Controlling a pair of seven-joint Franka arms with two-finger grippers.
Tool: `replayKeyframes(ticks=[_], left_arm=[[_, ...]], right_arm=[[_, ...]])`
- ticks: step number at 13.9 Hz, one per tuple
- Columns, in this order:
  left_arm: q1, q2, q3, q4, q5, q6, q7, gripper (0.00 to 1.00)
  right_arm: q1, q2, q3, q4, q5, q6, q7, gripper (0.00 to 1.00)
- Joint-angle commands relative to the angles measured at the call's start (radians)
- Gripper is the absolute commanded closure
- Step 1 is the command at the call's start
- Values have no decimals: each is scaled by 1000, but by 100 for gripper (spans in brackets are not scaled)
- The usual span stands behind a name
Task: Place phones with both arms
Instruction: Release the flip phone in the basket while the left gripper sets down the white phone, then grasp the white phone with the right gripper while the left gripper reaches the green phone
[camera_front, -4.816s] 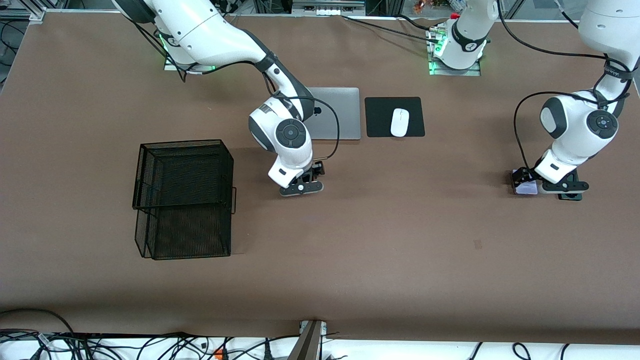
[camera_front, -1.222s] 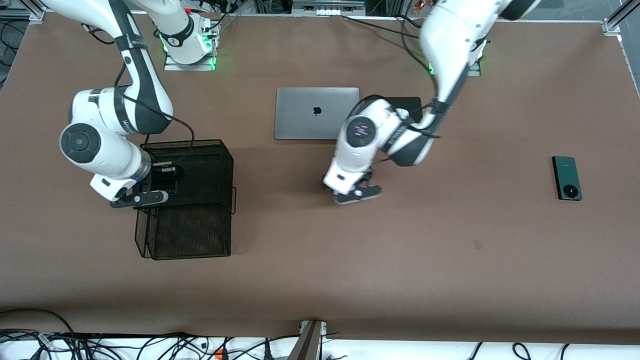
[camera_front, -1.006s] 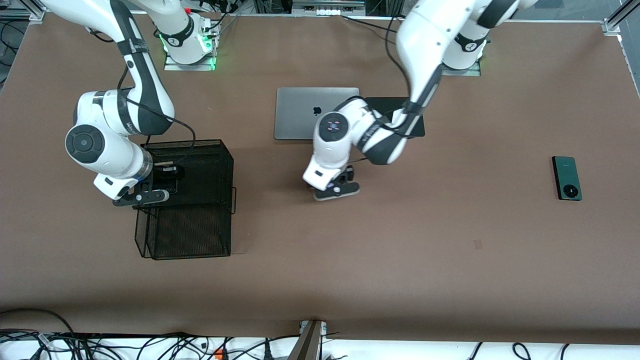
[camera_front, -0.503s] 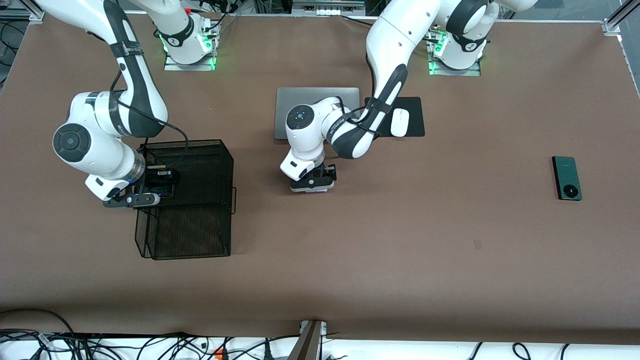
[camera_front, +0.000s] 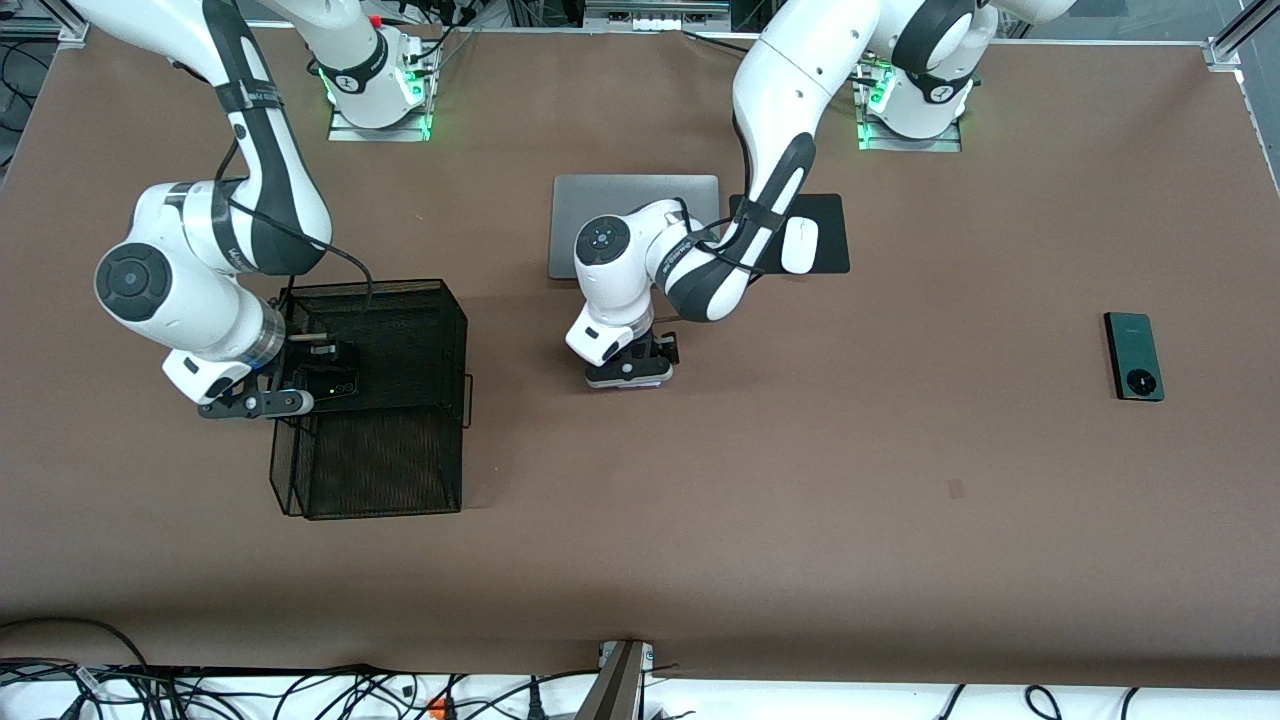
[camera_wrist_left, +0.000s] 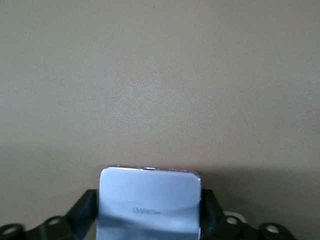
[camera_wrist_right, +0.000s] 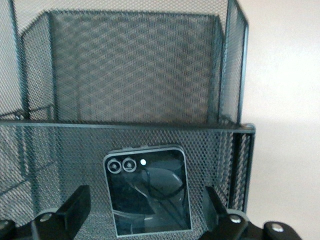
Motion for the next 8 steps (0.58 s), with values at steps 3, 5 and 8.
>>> replayKeyframes(ticks=[3, 5, 8], left_arm=[[48, -66, 0, 0, 9, -95, 65, 0], [136, -165, -54, -85, 1, -146, 126, 0], [320, -441, -153, -392, 1, -138, 273, 0]], right_arm=[[8, -14, 9, 120, 19, -139, 14, 1], [34, 15, 11, 205, 18, -211, 60, 1], [99, 52, 11, 319, 14, -311, 168, 1]])
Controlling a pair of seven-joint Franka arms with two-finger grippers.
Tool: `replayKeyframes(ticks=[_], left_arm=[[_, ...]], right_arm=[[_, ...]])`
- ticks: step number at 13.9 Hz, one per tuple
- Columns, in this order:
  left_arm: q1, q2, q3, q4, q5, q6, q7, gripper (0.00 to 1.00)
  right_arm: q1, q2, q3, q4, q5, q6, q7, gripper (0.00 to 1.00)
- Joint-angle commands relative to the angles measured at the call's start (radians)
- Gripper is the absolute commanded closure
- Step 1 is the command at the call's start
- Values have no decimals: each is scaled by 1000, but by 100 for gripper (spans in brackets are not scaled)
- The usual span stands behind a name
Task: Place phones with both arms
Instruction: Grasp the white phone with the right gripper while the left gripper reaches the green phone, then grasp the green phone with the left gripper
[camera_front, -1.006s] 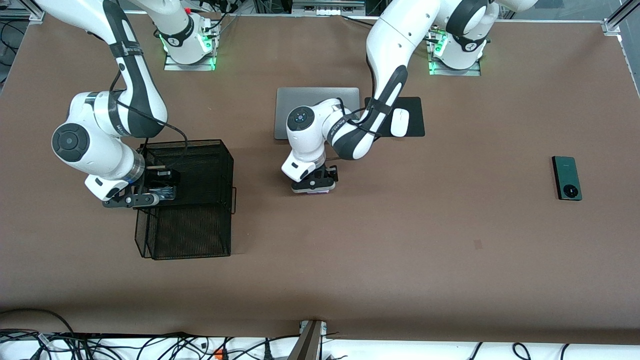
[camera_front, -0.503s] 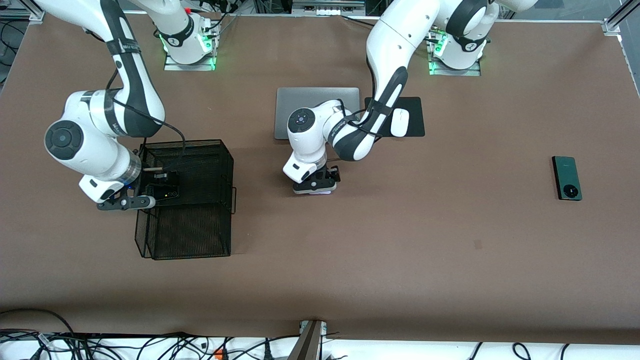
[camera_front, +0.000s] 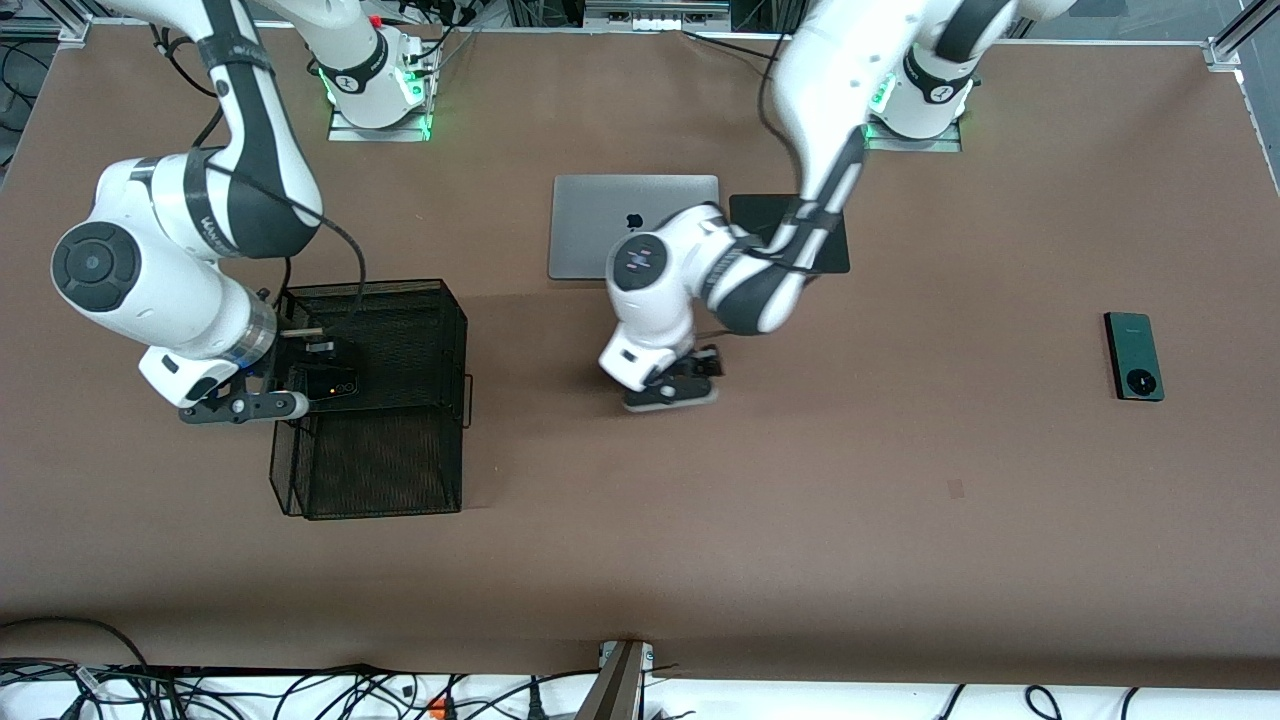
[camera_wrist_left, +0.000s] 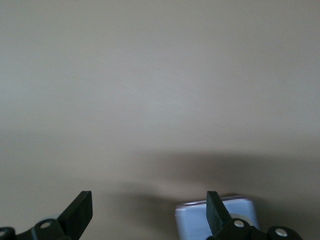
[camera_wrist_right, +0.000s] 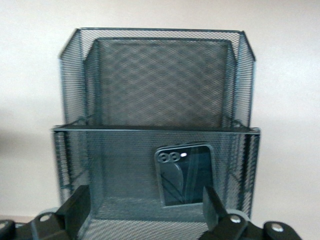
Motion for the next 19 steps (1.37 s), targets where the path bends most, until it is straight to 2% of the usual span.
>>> replayKeyframes(ticks=[1, 4, 9, 12, 14, 16, 19], left_arm=[[172, -318, -96, -371, 1, 10, 139, 0], [309, -479, -116, -586, 1, 62, 303, 0], [560, -599, -114, -738, 68, 75, 629, 0], [755, -633, -116, -758, 73, 99, 927, 0], [868, -633, -116, -769, 73, 173, 1065, 0], [986, -626, -116, -801, 73, 289, 1159, 0], [1140, -589, -116, -849, 73, 446, 1190, 0]], right_arm=[[78, 55, -3, 116, 10, -82, 87, 1], [216, 121, -3, 178, 13, -80, 246, 1], [361, 426, 26, 493, 19, -34, 539, 1], [437, 531, 34, 511, 20, 149, 622, 1], [484, 574, 35, 511, 17, 232, 609, 1], [509, 600, 34, 508, 13, 251, 499, 1], [518, 620, 35, 499, 14, 253, 394, 1]])
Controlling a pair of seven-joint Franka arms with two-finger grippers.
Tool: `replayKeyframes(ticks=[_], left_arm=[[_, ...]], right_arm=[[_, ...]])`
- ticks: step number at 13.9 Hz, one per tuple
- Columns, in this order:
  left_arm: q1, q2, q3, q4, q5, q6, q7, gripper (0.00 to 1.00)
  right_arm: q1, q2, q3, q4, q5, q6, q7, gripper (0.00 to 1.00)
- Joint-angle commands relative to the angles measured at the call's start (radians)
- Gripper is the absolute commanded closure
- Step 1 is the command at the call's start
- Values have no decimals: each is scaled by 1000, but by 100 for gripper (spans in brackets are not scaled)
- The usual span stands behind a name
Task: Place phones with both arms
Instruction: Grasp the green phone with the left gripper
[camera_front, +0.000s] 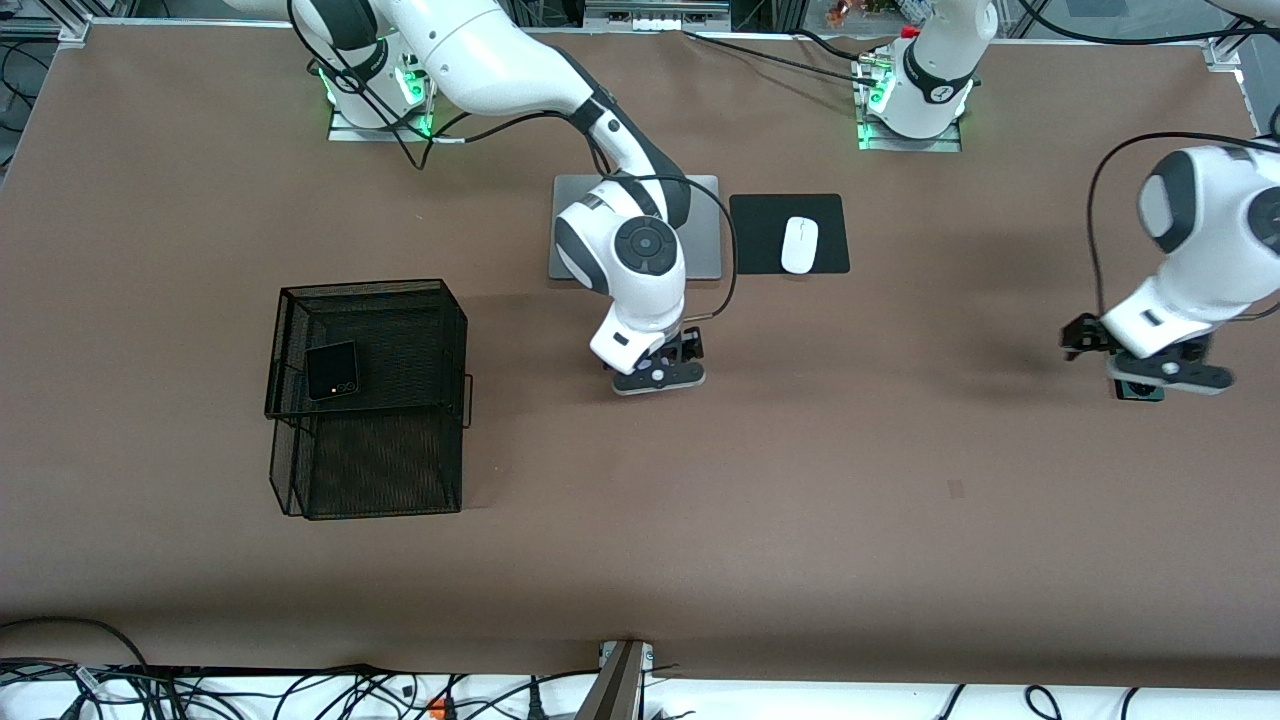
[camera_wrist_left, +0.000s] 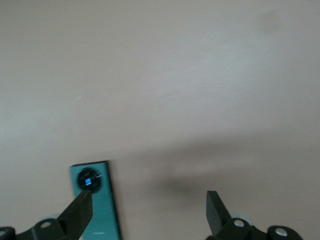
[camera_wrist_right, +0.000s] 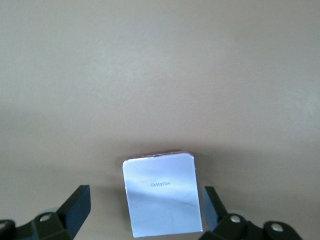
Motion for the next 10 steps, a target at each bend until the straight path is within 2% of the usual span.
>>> replayKeyframes(ticks=[1, 6, 10], left_arm=[[127, 28, -22, -44, 23, 117, 30, 0], [249, 129, -22, -37, 11, 183, 30, 0], [304, 188, -22, -35, 14, 226, 35, 0]], right_arm=[[1, 24, -6, 21, 12, -6, -95, 1], [8, 24, -7, -25, 9, 0, -185, 1], [8, 24, -7, -60, 1, 77, -206, 1]])
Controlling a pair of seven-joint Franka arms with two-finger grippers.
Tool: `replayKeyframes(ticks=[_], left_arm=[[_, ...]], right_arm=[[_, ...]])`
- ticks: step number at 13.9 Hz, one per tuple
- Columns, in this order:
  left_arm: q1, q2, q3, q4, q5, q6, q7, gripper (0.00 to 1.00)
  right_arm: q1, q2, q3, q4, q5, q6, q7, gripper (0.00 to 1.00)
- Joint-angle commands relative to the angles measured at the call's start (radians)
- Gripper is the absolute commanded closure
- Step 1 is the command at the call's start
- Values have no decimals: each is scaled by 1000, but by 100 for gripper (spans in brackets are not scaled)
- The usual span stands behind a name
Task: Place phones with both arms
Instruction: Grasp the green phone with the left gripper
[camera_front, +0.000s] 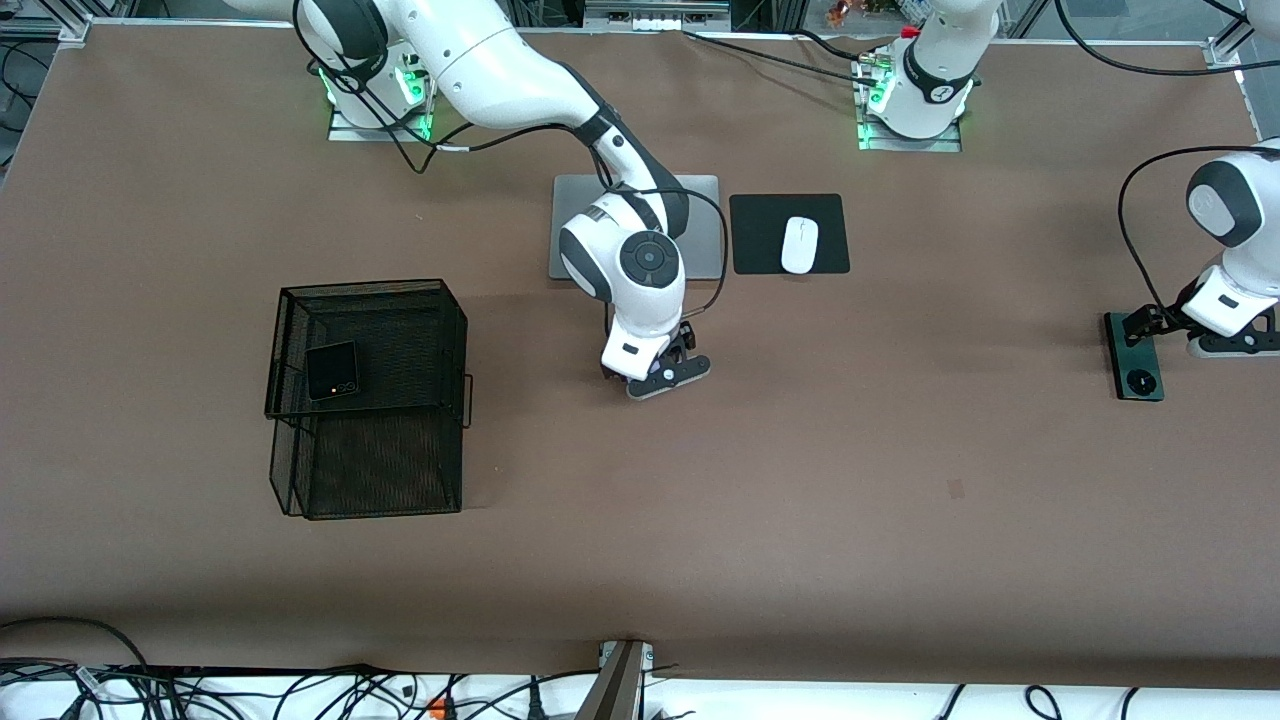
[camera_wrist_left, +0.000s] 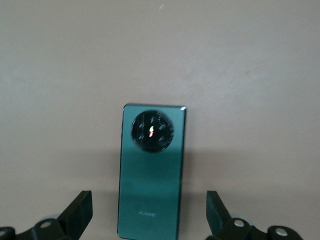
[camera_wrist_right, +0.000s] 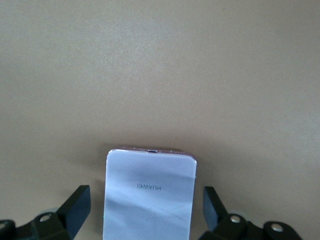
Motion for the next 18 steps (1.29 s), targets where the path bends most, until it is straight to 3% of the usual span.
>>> replayKeyframes(ticks=[1, 16, 17, 18], left_arm=[[42, 31, -17, 10, 20, 24, 14, 0], [64, 183, -19, 86, 21, 85, 133, 0], [64, 186, -19, 89, 21, 85, 133, 0], [64, 195, -19, 91, 23, 85, 136, 0]], right_arm=[[7, -6, -6, -33, 1, 47, -26, 1], [13, 20, -6, -73, 4, 89, -32, 2], [16, 20, -6, -73, 9, 89, -27, 14], [19, 20, -6, -71, 10, 89, -24, 40]])
